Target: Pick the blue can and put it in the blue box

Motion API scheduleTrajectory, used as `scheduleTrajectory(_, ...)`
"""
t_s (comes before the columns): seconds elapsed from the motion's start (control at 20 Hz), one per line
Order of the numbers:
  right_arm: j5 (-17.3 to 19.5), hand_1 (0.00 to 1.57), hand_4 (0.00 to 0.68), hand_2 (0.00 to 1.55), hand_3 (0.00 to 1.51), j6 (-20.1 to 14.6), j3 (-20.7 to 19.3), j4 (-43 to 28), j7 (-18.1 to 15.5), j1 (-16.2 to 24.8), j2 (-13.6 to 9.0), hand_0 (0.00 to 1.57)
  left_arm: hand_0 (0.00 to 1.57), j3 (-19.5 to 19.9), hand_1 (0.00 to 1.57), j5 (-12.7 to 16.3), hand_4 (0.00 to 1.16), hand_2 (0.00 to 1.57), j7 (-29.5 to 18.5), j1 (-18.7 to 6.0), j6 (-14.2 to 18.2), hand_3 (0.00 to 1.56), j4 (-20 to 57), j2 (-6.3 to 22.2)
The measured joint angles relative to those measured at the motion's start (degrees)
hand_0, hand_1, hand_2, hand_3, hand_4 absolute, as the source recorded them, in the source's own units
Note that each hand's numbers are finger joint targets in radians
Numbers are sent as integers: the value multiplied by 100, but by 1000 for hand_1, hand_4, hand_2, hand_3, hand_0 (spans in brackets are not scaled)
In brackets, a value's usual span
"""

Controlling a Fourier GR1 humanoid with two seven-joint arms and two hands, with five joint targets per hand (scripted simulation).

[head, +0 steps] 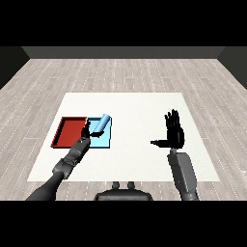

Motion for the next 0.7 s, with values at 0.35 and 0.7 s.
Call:
scheduleTrajectory(0.35, 162, 0, 0, 0, 0, -71, 119, -117, 26, -5, 58, 0, 0, 526, 0, 443, 0, 0, -1483, 91, 52, 0, -1109, 83)
scheduleTrajectory(0.7, 235, 0, 0, 0, 0, 113, 179, 28, 34, 164, -75, 0, 0, 475, 0, 721, 0, 0, -2801, 458, -1709, 0, -2686, -57)
